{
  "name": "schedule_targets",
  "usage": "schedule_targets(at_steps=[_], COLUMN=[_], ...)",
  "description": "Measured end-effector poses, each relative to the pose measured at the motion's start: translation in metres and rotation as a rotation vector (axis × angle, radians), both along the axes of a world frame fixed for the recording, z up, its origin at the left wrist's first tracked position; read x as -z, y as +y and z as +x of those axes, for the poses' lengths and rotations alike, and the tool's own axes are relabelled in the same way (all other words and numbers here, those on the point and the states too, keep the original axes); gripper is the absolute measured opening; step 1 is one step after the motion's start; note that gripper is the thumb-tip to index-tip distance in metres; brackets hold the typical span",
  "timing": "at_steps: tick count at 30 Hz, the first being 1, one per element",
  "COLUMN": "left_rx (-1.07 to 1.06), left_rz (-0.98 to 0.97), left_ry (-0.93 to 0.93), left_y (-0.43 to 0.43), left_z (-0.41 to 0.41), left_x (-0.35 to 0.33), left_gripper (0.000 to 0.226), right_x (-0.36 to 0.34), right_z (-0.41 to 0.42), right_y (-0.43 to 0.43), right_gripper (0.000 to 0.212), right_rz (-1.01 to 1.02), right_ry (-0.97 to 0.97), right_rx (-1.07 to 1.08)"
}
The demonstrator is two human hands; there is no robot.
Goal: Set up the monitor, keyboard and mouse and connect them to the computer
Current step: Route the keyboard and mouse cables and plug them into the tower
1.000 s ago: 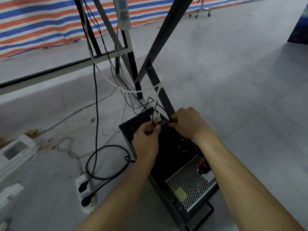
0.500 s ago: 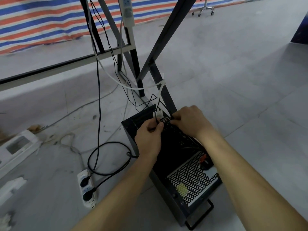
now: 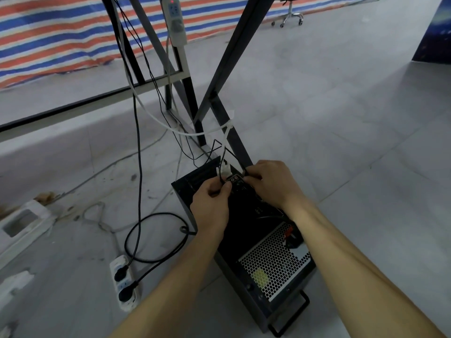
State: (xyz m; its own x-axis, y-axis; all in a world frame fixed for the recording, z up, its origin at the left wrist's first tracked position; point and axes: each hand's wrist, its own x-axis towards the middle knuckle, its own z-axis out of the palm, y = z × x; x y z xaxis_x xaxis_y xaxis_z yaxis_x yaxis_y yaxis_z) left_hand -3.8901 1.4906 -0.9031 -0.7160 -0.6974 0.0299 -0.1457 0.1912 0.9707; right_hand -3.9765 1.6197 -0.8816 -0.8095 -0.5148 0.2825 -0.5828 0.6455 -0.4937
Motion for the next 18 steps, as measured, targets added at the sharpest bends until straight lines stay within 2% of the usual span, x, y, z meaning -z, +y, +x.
schedule_targets(at_steps=[7, 9, 11, 13, 15, 18], left_rx=[0.003, 0.004, 0.006, 0.004, -0.008, -0.031], left_rz=[-0.029, -0.028, -0.002, 0.020, 0.018, 0.015], left_ry=[-0.003, -0.013, -0.006, 0.013, 0.020, 0.040], left_y=[0.001, 0.003, 0.004, 0.003, 0.003, 0.003], left_z=[-0.001, -0.001, 0.000, 0.001, 0.003, 0.003], left_x=[-0.001, -0.002, -0.002, -0.004, -0.003, -0.002], left_gripper=[0.014, 0.013, 0.013, 0.015, 0.017, 0.018], right_x=[-0.006, -0.025, -0.057, -0.079, -0.075, -0.045], right_z=[0.001, 0.001, -0.004, -0.005, -0.003, -0.004], right_y=[-0.002, -0.001, -0.004, -0.011, -0.014, -0.007], right_gripper=[0.019, 0.018, 0.018, 0.018, 0.022, 0.022], right_rz=[-0.013, -0.145, -0.377, -0.553, -0.460, -0.349], right_ry=[-0.002, 0.038, 0.081, 0.008, -0.077, -0.306], right_rx=[-0.026, 0.042, 0.157, 0.200, 0.221, 0.240])
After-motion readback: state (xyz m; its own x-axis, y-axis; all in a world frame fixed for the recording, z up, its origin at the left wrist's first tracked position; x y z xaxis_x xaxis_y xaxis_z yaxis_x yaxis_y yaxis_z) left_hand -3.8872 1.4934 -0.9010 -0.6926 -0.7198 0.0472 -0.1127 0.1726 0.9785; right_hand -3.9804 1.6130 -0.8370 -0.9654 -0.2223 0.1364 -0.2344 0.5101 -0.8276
